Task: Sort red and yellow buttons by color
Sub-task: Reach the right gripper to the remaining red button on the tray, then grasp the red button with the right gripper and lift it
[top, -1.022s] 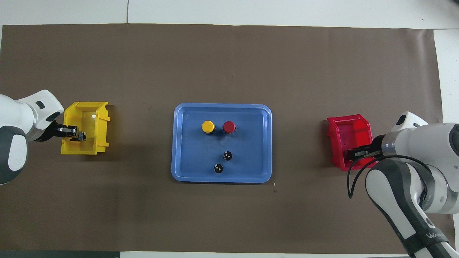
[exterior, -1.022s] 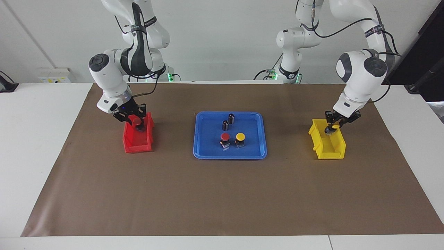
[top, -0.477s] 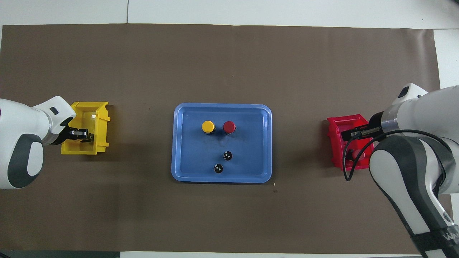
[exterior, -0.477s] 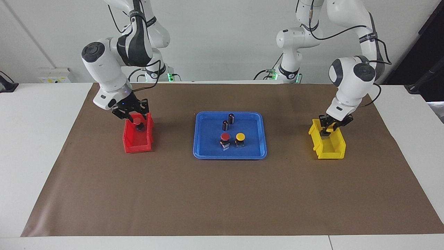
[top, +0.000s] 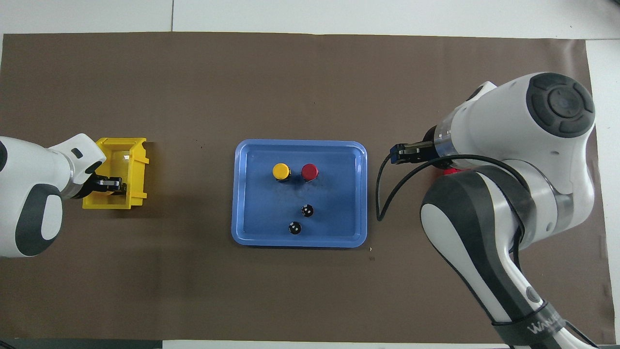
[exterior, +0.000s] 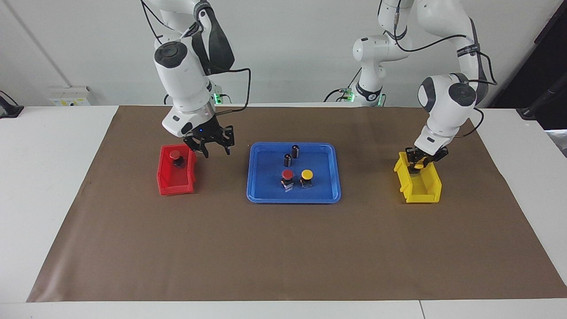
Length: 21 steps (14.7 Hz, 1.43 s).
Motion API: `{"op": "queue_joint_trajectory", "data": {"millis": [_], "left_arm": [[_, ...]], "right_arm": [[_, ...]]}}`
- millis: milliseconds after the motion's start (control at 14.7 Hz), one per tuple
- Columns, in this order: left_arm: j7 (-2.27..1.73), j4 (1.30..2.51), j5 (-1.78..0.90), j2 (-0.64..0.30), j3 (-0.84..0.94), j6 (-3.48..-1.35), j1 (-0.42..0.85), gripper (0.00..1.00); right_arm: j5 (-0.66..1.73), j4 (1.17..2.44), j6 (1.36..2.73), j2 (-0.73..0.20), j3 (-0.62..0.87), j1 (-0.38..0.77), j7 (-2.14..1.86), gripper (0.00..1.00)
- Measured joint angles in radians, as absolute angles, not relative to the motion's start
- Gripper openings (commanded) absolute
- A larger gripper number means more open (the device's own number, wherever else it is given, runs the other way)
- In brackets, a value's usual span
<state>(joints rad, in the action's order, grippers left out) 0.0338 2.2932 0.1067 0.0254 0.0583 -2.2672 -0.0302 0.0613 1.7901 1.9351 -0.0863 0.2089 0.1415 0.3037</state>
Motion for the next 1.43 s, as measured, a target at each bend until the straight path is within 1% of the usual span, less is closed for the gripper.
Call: {"op": "queue_joint_trajectory", "data": {"millis": [136, 204, 409, 545, 613, 681, 749, 817, 1090, 1226, 1430], "left_arm": [[0.033, 2.293, 0.107, 0.025, 0.058, -2.268, -0.03, 0.55], [0.033, 2.291, 0.107, 0.025, 0.058, -2.268, -0.03, 0.56], [0.033, 2.277, 0.107, 0.026, 0.058, -2.256, -0.03, 0.56], [0.033, 2.24, 0.107, 0.031, 0.058, -2.193, -0.03, 0.56], [0.033, 2.212, 0.107, 0.038, 0.058, -2.143, -0.03, 0.61], [0.035, 2.173, 0.107, 0.049, 0.058, -2.074, -0.031, 0.79], [0.043, 2.128, 0.107, 0.063, 0.057, -2.0, -0.031, 0.95], [0.063, 2.075, 0.107, 0.079, 0.055, -1.918, -0.032, 1.0], [0.137, 1.872, 0.107, 0.124, 0.047, -1.64, -0.034, 1.0], [0.145, 1.814, 0.107, 0.128, 0.049, -1.567, -0.032, 1.0], [0.146, 1.777, 0.097, 0.128, 0.059, -1.534, -0.031, 1.0]], "right_arm": [[0.022, 1.686, 1.92, -0.16, 0.209, 0.215, 0.434, 0.67], [0.012, 1.656, 1.921, -0.189, 0.209, 0.244, 0.477, 0.67], [0.008, 1.624, 1.958, -0.243, 0.209, 0.311, 0.565, 0.68], [-0.012, 1.624, 1.999, -0.273, 0.209, 0.35, 0.612, 0.69], [-0.031, 1.624, 2.012, -0.29, 0.209, 0.371, 0.635, 0.69], [-0.045, 1.626, 2.021, -0.308, 0.209, 0.392, 0.653, 0.69], [-0.054, 1.629, 2.031, -0.324, 0.209, 0.407, 0.664, 0.69], [-0.06, 1.633, 2.049, -0.337, 0.209, 0.418, 0.67, 0.69], [-0.109, 1.643, 2.104, -0.377, 0.208, 0.428, 0.671, 0.69], [-0.135, 1.648, 2.118, -0.4, 0.208, 0.428, 0.671, 0.69], [-0.149, 1.654, 2.139, -0.417, 0.208, 0.431, 0.671, 0.69]]}}
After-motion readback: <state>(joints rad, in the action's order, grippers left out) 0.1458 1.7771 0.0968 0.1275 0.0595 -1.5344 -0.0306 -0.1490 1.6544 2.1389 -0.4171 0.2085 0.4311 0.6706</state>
